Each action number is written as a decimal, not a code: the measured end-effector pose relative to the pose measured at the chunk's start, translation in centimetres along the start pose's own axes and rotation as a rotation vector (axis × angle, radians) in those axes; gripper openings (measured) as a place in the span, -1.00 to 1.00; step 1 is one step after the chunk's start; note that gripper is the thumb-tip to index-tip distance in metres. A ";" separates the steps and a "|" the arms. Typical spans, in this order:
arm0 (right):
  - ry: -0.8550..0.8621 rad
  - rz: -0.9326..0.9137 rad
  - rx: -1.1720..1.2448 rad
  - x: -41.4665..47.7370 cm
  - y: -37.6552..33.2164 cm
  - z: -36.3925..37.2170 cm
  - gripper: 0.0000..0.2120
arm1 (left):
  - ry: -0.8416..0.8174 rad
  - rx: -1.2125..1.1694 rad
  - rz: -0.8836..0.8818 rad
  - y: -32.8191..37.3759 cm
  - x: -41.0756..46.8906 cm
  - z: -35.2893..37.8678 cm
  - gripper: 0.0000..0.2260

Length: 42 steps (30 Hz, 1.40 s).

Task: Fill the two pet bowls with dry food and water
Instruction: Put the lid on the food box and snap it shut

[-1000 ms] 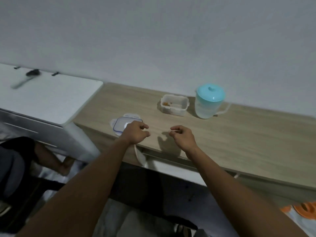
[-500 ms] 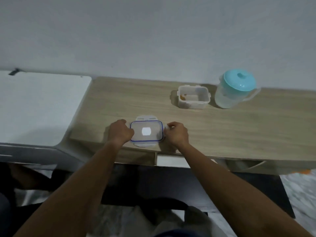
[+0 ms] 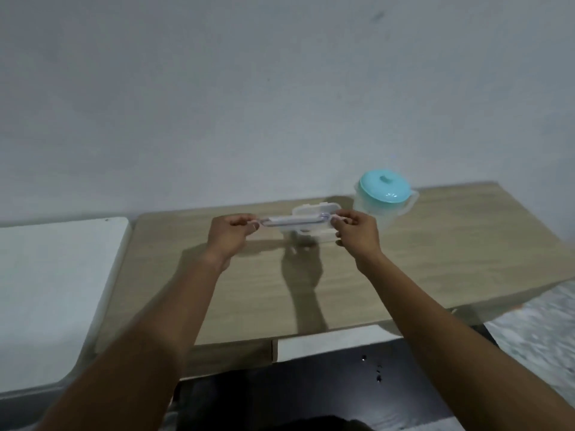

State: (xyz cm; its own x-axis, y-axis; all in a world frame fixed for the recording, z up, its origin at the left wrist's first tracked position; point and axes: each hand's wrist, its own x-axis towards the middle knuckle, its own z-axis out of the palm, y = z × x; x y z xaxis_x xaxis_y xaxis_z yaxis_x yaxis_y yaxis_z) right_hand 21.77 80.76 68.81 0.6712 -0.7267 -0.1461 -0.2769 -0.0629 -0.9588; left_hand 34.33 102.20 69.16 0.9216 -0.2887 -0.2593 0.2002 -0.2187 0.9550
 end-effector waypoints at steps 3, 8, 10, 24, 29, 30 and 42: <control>0.041 -0.032 0.060 1.5 -1.3 -1.8 -0.81 | -0.058 -0.102 -0.027 2.2 1.0 2.8 -0.84; 0.043 0.129 0.296 3.3 -0.9 -3.1 -0.79 | -0.050 -0.279 -0.107 1.9 1.9 6.3 -0.86; 0.008 0.102 0.188 4.2 0.5 -3.0 -0.77 | -0.012 -0.302 -0.114 0.8 2.1 7.6 -0.89; -0.050 -0.055 -0.270 9.8 6.2 -1.1 -0.48 | 0.375 -0.126 -0.060 -4.2 6.0 15.3 -0.72; -0.069 -0.056 -0.292 8.1 7.2 -1.7 -0.48 | 0.362 -0.095 -0.089 -5.3 4.0 13.7 -0.68; -0.069 -0.046 -0.283 7.5 7.5 -1.8 -0.48 | 0.361 -0.078 -0.089 -5.8 3.4 13.2 -0.66; -0.061 0.087 -0.099 2.9 9.1 -1.5 -0.48 | 0.288 -0.081 -0.178 -7.7 -0.5 10.3 -0.68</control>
State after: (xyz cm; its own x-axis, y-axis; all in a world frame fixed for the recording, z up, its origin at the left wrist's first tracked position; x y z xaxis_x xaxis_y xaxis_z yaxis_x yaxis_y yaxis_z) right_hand 20.16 77.04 59.99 0.6814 -0.6896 -0.2453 -0.4005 -0.0707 -0.9136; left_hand 28.88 94.45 60.42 0.9237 0.0243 -0.3825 0.3811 -0.1642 0.9099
